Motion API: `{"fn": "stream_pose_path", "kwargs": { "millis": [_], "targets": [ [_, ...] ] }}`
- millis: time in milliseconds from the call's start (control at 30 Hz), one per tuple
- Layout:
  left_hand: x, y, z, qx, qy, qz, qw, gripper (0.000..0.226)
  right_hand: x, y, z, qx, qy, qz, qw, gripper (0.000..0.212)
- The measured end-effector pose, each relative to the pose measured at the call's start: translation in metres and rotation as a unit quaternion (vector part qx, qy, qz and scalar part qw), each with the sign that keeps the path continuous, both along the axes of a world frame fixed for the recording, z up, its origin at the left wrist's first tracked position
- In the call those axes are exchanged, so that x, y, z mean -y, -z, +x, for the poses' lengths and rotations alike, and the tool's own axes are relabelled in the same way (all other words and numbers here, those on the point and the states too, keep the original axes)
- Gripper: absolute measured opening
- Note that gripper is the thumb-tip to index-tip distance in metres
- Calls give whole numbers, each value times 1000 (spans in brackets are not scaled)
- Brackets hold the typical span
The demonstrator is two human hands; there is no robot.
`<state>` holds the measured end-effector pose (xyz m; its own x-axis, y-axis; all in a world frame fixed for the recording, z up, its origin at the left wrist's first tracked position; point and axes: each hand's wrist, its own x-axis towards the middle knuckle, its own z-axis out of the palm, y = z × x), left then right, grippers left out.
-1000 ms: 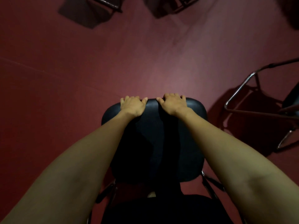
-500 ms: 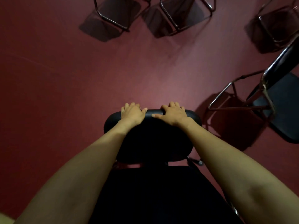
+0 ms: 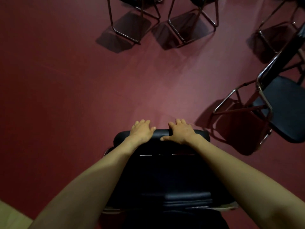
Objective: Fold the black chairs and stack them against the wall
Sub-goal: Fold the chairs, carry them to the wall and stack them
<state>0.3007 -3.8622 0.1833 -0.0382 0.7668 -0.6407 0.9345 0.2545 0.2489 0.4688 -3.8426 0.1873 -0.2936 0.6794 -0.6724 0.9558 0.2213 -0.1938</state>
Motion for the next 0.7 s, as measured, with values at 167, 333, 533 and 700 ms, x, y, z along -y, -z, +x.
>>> {"fn": "stream_pose_path", "kwargs": {
  "millis": [167, 333, 533, 700],
  "targets": [
    [19, -2, -1, 29, -13, -25, 999, 47, 24, -2, -2, 19, -44, 3, 999, 81],
    [36, -8, 5, 19, -2, -15, 1000, 47, 36, 0, 3, 17, -54, 19, 998, 80],
    [35, -23, 0, 41, -29, -37, 998, 55, 29, 1, -1, 33, -83, 43, 995, 70],
    [68, -60, 0, 107, -96, 58, 988, 48, 43, 10, -2, 34, -51, 80, 995, 61]
  ]
}}
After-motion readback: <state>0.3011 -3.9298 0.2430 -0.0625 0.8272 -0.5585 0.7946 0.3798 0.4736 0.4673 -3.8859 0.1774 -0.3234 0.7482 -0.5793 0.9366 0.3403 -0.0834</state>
